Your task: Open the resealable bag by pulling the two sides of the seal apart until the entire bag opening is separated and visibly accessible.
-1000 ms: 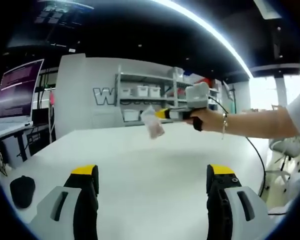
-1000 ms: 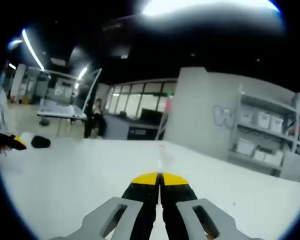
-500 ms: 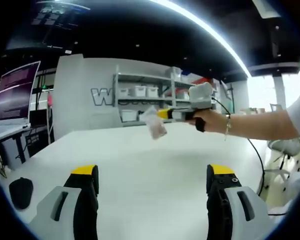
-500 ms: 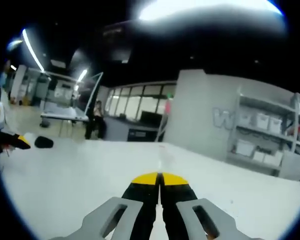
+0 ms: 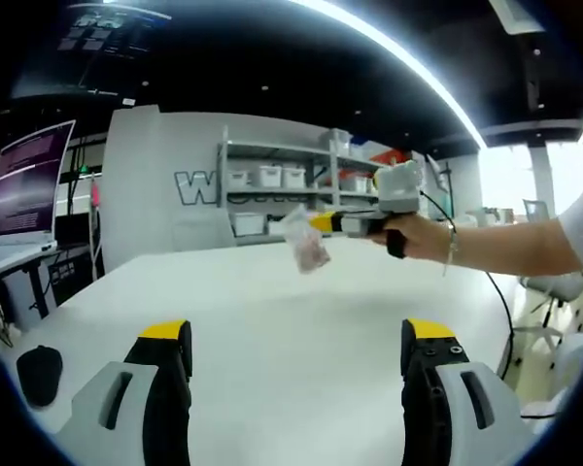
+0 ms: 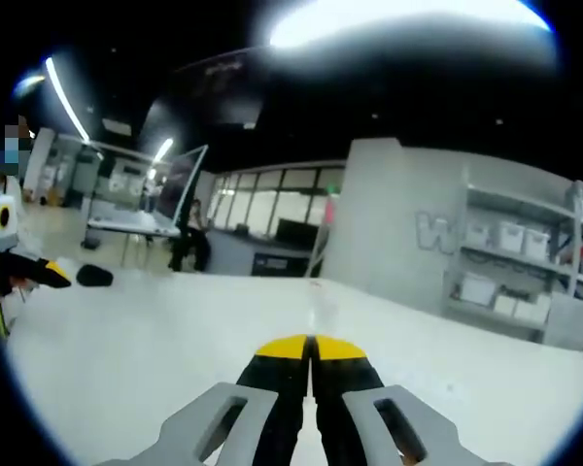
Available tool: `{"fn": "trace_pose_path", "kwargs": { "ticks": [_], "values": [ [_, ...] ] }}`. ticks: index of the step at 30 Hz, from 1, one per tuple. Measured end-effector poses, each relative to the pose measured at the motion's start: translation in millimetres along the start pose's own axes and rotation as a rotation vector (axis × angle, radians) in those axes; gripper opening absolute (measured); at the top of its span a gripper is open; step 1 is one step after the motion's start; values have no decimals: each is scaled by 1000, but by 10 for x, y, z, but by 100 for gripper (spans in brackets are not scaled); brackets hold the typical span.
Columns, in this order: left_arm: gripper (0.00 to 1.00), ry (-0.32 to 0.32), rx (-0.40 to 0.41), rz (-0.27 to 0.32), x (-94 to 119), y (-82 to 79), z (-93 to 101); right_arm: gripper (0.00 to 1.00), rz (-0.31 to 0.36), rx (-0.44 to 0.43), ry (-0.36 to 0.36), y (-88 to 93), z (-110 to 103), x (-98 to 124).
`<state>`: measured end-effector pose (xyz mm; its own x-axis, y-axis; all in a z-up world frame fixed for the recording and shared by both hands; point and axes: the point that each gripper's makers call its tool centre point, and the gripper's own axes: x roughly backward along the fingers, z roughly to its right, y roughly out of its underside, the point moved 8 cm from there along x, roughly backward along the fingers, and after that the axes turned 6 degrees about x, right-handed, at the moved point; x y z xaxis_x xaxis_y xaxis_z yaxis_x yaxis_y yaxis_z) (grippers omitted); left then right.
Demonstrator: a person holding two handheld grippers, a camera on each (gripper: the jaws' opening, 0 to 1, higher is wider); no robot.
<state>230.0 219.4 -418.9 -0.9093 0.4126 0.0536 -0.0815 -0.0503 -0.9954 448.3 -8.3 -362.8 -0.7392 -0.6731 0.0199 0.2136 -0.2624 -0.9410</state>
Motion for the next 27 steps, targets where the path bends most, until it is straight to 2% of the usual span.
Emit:
{"fn": "trace_pose_path", "kwargs": {
  "ticks": [27],
  "values": [
    [86,14,-5,-2,-1,-17,86,0,27,-1,-1,23,-24,353]
  ]
}}
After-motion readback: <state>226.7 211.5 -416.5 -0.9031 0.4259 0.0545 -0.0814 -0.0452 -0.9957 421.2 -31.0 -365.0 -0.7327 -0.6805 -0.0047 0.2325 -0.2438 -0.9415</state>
